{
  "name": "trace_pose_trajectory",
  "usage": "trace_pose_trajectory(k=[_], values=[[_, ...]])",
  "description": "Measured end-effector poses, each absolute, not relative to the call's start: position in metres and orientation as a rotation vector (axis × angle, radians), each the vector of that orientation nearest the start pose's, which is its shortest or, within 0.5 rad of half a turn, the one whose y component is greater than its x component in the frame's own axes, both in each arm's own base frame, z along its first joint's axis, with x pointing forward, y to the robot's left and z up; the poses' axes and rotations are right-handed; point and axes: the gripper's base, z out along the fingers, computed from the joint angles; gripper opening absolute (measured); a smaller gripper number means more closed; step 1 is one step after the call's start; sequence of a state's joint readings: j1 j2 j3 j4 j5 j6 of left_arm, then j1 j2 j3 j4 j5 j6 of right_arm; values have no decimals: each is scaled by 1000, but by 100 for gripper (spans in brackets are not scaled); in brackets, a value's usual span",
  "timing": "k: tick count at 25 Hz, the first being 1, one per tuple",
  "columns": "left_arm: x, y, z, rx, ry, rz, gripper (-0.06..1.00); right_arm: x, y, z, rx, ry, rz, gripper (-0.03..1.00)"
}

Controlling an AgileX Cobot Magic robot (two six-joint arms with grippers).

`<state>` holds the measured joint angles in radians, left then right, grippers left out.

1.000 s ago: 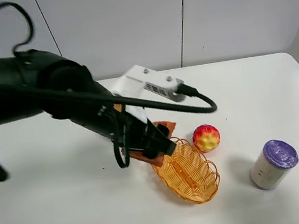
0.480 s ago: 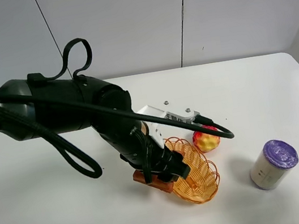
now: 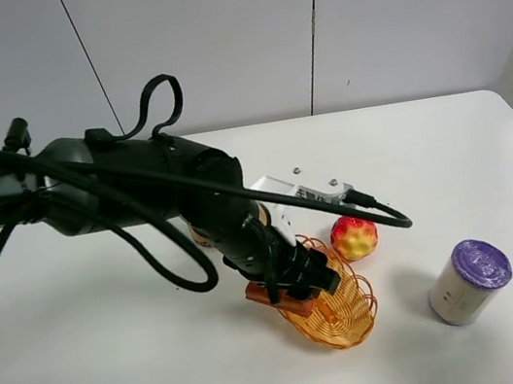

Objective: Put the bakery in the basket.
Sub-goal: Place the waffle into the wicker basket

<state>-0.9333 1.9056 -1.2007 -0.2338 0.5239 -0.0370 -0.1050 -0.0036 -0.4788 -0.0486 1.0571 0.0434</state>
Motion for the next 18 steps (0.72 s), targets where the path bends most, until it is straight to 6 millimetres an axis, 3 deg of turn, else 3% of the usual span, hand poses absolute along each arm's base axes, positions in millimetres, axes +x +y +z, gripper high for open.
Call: trace_pose_trajectory(k=[7,12,18], values=[[238,-341,159,996,2629,-488,66,-3,-4,272,154,2053,-96,99],[240,-344,137,1008,2676,-456,66,-3,-4,272,154,2053,-96,99],[244,-342,135,993,2678,-454,66,-3,-4,272,154,2053,-96,99]])
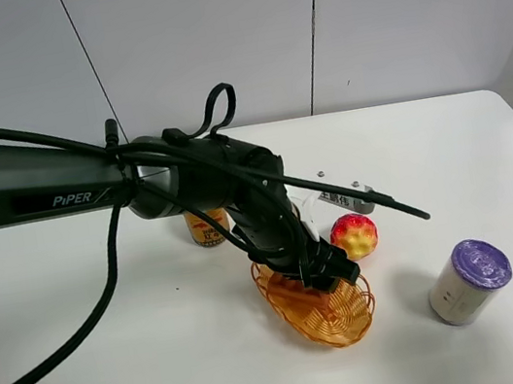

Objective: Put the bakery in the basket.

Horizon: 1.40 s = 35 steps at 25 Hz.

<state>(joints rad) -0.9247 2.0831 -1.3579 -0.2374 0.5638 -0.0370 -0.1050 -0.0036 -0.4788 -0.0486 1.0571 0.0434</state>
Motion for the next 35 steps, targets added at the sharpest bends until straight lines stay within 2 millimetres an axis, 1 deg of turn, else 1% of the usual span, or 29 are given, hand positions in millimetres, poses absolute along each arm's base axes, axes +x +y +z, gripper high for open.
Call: trace_pose_trajectory(k=[4,6,9,11,13,15,17,20,22,25,27,29,33,35], values=[[246,-340,135,991,2685,-450,67,-3,-4,272,154,2053,-96,99],[246,-340,135,1010,2676,-446,74,-3,-4,272,154,2053,-96,99],[246,-340,134,1019,2668,-445,92,-3,-4,272,154,2053,-96,99],[247,-341,134,1013,2657,-450,97,-3,-4,272,154,2053,-96,99],[248,-342,138,1001,2644,-460,98,-3,-4,272,154,2053,-96,99],[247,-341,150,991,2618,-477,98,-3,-4,272,154,2053,-96,99],[251,-337,169,980,2569,-485,99,-3,-4,272,154,2053,-96,99],[259,-320,212,956,2457,-476,99,-3,-4,272,154,2053,-96,99],[264,-304,239,948,2401,-430,98,-3,-4,272,154,2053,-96,99],[269,-268,279,909,2354,-327,98,-3,-4,272,154,2053,-96,99],[268,-236,306,859,2328,-250,98,-3,-4,272,154,2053,-96,99],[262,-203,327,808,2306,-171,98,-3,-4,272,154,2053,-96,99],[242,-131,369,648,2299,-15,98,-3,-4,272,154,2053,-96,99],[232,-99,385,569,2305,100,98,-3,-4,272,154,2053,-96,99]])
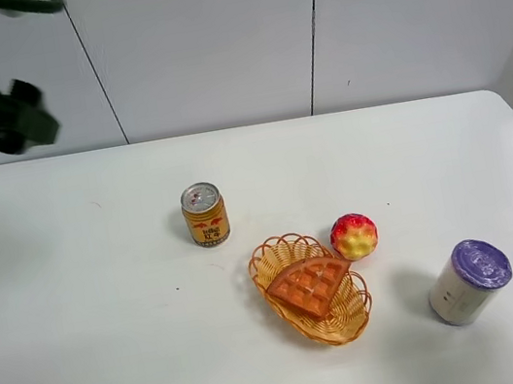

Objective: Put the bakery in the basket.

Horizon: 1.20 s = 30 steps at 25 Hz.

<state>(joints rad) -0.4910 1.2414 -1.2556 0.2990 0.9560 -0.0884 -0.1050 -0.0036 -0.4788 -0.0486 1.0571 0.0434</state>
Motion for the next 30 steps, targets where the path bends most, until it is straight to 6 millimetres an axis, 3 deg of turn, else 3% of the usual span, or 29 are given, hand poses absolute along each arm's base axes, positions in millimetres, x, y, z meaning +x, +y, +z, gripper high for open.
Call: trace_pose_trajectory(k=[3,6,17,24,30], values=[[219,-56,401,422,2312,256,98,-3,-4,272,154,2053,-96,99],[209,-33,408,320,2327,317,98,-3,-4,272,154,2053,-96,99],[172,-18,415,227,2380,322,98,-3,-4,272,154,2053,-96,99],[138,-11,394,204,2399,264,98,-3,-4,272,154,2053,-96,99],[65,7,347,97,2325,147,98,-3,-4,272,154,2053,-96,99]])
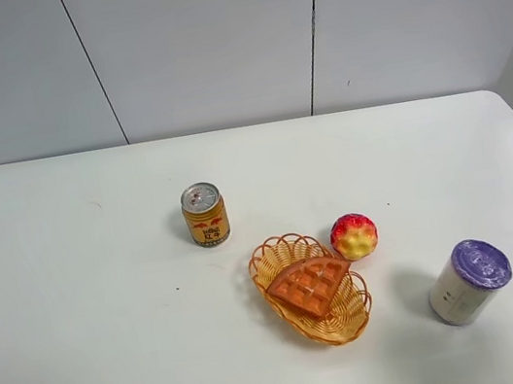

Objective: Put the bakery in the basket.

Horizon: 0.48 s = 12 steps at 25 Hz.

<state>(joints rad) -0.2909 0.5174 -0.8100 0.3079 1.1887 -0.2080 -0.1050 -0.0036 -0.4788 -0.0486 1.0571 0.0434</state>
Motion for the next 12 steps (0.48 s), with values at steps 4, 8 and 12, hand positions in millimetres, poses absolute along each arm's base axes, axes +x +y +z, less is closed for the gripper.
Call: trace_pose_trajectory(k=[4,8,12], values=[[42,10,318,84,2286,66,98,-3,-4,272,154,2053,-96,99],[15,13,286,70,2227,-29,98,-3,-4,272,154,2053,-96,99],[7,15,283,62,2171,-53,98,-3,-4,272,154,2053,-96,99]])
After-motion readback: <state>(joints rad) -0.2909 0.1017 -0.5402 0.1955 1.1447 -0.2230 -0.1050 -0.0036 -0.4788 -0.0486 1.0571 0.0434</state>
